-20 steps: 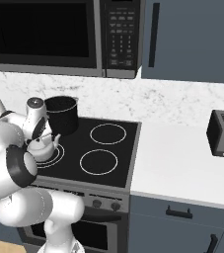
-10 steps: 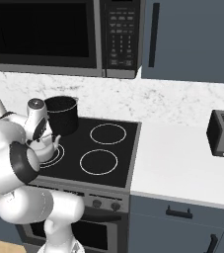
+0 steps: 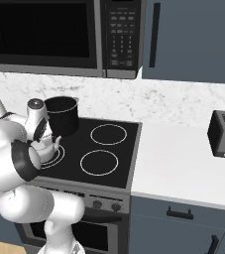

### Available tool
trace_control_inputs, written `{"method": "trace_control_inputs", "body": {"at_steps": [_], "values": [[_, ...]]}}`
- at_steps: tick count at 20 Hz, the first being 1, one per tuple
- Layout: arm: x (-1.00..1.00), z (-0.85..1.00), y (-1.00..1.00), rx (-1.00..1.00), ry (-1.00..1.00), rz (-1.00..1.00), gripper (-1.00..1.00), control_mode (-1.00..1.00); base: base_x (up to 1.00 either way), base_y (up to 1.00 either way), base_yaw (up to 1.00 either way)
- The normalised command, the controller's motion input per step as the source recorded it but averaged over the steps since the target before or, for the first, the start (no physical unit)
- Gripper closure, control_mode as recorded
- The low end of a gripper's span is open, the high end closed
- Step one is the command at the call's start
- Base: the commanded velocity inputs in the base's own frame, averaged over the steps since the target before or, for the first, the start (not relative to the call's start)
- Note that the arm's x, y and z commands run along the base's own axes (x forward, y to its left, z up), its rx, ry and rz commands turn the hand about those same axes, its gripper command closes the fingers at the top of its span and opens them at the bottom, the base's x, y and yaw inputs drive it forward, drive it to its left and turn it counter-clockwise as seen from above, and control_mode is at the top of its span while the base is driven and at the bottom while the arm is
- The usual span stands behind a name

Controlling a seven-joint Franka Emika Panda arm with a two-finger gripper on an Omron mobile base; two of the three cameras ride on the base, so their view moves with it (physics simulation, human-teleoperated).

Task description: Pick the kettle from the counter and place it on a stove burner. Then turn the burner on.

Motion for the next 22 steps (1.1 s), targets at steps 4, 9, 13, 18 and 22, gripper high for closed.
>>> {"method": "trace_control_inputs", "body": {"at_steps": [4,9,13,18,22], "values": [[0.17,0.0,0.0,0.0,0.0,-0.01,1.0,-1.0,0.0,0.0,0.0],[0.0,0.0,0.0,0.0,0.0,0.0,-1.0,-1.0,0.0,0.0,0.0],[0.01,0.0,0.0,0.0,0.0,0.0,-1.0,-1.0,0.0,0.0,0.0],[-0.01,0.01,0.0,0.0,0.0,0.0,-1.0,-1.0,0.0,0.0,0.0],[-0.13,0.18,0.0,0.0,-0.03,0.0,-1.0,-1.0,0.0,0.0,0.0]]}}
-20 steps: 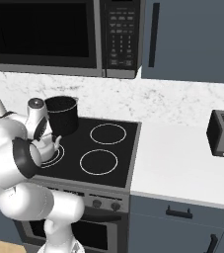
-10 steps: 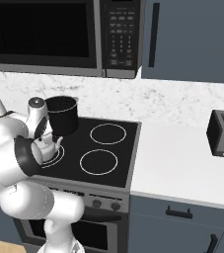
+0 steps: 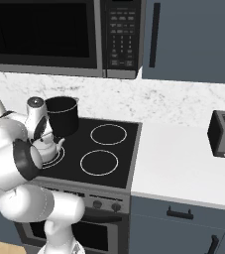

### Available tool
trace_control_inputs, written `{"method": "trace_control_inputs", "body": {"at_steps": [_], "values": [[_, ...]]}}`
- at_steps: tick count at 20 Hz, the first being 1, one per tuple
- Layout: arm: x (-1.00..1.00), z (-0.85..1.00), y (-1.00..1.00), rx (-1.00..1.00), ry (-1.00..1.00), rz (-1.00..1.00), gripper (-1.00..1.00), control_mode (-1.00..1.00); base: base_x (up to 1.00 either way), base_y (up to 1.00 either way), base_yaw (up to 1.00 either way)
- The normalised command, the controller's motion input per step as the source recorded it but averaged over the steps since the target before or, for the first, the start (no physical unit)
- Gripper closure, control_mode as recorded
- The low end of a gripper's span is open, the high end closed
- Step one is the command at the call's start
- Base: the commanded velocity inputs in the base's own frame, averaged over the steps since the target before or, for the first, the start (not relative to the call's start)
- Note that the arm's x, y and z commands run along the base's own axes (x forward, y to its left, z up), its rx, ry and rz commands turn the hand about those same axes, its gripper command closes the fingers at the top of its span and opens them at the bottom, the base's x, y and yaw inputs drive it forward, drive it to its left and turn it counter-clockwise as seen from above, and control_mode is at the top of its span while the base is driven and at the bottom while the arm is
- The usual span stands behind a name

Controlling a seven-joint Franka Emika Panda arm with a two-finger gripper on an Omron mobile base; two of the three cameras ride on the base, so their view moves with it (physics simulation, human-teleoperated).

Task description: Pick the kettle from the counter and place it on a stove burner. Then turn the burner on.

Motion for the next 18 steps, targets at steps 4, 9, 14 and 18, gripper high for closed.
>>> {"method": "trace_control_inputs", "body": {"at_steps": [4,9,14,18], "values": [[-0.48,0.59,0.28,0.0,-0.16,0.03,-1.0,-1.0,0.0,0.0,0.0],[-0.94,0.31,0.78,-0.18,-0.14,0.21,-1.0,-1.0,0.0,0.0,0.0],[-1.0,-0.07,0.79,-0.41,-0.14,0.27,-1.0,-1.0,0.0,0.0,0.0],[-1.0,-0.74,0.75,-0.63,-0.06,0.28,-1.0,-1.0,0.0,0.0,0.0]]}}
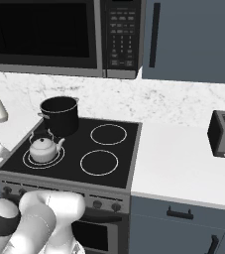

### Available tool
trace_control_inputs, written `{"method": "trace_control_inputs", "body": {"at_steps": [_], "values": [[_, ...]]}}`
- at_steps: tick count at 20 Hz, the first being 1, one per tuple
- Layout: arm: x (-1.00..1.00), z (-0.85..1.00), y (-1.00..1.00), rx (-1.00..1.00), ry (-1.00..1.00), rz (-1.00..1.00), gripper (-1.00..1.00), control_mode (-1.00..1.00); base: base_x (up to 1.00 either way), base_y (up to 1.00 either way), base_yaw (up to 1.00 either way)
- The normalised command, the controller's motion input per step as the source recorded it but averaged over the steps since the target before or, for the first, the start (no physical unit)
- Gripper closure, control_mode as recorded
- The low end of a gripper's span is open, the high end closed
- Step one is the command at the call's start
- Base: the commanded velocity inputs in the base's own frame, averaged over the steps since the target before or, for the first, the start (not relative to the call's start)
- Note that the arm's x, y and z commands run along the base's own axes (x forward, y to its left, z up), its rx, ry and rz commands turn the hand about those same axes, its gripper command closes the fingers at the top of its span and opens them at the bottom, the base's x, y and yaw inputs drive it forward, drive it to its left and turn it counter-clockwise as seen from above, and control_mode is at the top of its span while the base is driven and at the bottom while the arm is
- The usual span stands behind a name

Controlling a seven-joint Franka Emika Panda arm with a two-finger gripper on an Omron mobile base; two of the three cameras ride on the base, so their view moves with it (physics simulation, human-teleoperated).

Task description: Pick the kettle from the counter and place it on a stove burner. Then turn the burner on.

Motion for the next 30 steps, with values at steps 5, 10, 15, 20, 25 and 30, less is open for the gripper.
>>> {"method": "trace_control_inputs", "body": {"at_steps": [5,10,15,20,25,30], "values": [[-1.0,-1.0,0.35,-0.37,-0.32,0.19,-1.0,-1.0,0.0,0.0,0.0],[-0.55,-0.89,0.0,-0.17,-0.67,0.07,-1.0,-1.0,0.0,0.0,0.0],[-0.15,-0.66,-0.04,-0.09,-0.44,0.04,-1.0,-1.0,0.0,0.0,0.0],[0.18,-0.3,-0.15,0.0,-0.32,0.0,-1.0,-1.0,0.0,0.0,0.0],[0.33,-0.27,0.0,-0.01,-0.11,0.0,-1.0,-1.0,0.0,0.0,0.0],[0.14,-0.43,0.0,0.0,-0.03,0.0,-1.0,-1.0,0.0,0.0,0.0]]}}
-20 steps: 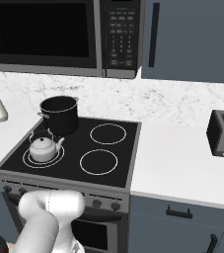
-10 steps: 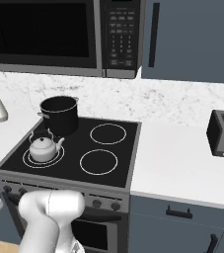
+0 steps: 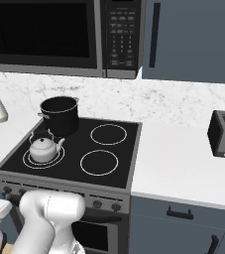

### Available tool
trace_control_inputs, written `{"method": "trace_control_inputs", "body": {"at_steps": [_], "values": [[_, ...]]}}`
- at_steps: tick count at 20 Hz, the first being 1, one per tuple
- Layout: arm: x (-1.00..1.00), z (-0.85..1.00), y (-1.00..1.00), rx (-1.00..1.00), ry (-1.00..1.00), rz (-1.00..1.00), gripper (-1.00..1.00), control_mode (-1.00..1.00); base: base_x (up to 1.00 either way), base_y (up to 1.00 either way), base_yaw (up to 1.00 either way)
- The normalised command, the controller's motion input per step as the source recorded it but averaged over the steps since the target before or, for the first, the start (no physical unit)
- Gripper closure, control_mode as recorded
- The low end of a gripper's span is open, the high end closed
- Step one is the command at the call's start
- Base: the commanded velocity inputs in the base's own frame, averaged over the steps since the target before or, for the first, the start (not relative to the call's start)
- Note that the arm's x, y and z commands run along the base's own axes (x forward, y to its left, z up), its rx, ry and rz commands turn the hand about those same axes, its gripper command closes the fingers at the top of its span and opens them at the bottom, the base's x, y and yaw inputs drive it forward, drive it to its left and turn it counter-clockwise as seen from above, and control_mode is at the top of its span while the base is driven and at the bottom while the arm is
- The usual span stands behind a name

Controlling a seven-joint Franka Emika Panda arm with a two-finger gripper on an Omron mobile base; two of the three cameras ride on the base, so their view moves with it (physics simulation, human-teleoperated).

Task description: Pick the kettle from the counter and place it on a stove burner. Then turn the burner on.

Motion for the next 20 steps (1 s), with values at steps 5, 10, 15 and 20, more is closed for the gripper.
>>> {"method": "trace_control_inputs", "body": {"at_steps": [5,10,15,20], "values": [[0.29,-0.23,0.06,-0.02,-0.04,0.0,-1.0,-1.0,0.0,0.0,0.0],[0.25,-0.2,0.17,-0.08,0.0,0.0,-1.0,-1.0,0.0,0.0,0.0],[0.0,-0.34,0.21,-0.03,0.0,0.0,-1.0,-1.0,0.0,0.0,0.0],[0.26,-0.08,0.05,0.0,0.0,0.0,-1.0,-1.0,0.0,0.0,0.0]]}}
